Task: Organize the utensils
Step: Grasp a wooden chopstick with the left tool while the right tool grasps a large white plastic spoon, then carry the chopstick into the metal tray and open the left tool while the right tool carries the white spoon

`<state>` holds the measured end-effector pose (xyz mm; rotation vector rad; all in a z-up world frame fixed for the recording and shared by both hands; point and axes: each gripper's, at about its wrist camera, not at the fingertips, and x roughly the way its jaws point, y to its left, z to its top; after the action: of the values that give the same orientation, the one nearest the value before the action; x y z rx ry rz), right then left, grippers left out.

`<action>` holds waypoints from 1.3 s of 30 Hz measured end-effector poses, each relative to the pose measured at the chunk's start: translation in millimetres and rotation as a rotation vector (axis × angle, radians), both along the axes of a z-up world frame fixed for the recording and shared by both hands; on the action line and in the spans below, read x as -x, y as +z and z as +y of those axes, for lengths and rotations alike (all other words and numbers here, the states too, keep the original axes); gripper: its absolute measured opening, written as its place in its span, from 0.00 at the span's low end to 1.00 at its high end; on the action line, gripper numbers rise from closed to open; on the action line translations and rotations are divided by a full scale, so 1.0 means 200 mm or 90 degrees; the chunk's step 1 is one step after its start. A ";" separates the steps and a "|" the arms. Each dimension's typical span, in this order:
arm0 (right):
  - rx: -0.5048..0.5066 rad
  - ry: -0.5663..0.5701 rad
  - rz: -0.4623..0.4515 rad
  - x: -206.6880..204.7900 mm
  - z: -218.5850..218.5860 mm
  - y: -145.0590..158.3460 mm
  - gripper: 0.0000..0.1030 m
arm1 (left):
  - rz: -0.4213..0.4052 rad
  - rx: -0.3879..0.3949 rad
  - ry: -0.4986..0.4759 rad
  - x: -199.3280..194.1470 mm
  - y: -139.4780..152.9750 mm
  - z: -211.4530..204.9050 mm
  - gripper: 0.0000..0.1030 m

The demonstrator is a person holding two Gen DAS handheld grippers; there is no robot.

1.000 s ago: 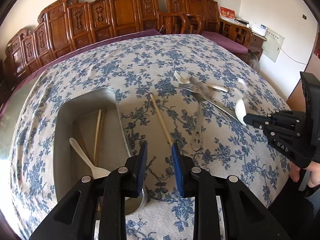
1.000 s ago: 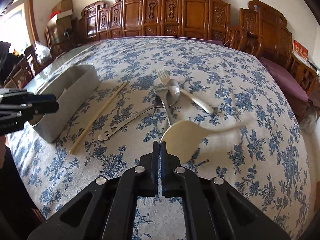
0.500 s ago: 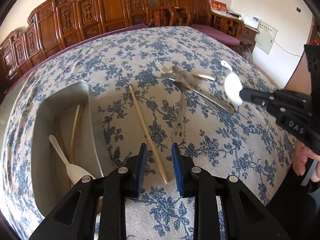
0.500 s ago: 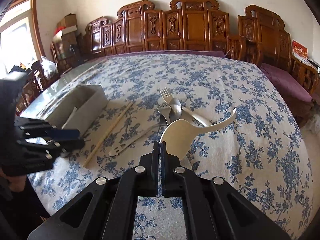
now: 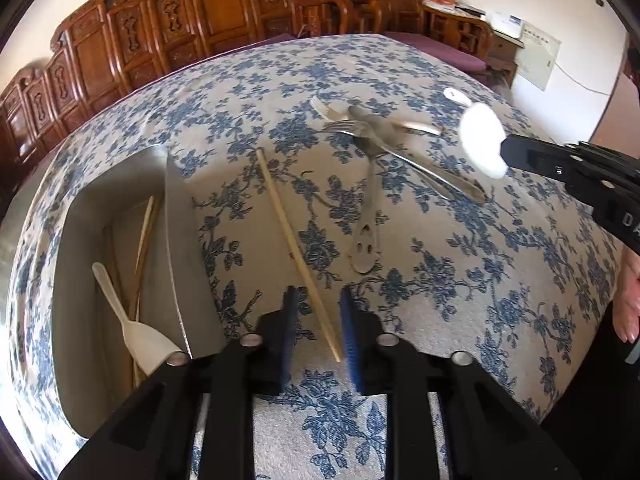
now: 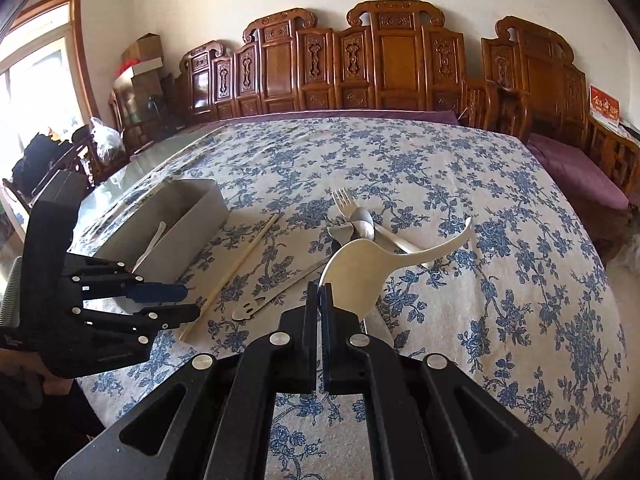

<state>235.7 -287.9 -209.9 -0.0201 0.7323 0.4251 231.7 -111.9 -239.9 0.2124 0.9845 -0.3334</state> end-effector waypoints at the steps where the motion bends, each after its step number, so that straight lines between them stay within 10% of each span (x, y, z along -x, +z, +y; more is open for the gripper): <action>1: 0.002 0.000 0.000 0.00 0.00 0.00 0.02 | 0.006 0.002 -0.004 0.01 0.00 -0.01 0.13; 18: -0.009 0.014 -0.013 0.01 0.02 0.03 0.02 | 0.028 -0.032 0.003 0.03 -0.07 -0.01 0.04; 39: -0.027 0.093 -0.037 0.14 0.24 0.12 0.02 | -0.042 0.029 0.066 0.21 0.28 0.29 0.04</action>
<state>207.3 -240.6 -185.9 -0.0457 0.6659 0.5767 190.1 -54.9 -183.1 0.1292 0.9185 -0.2516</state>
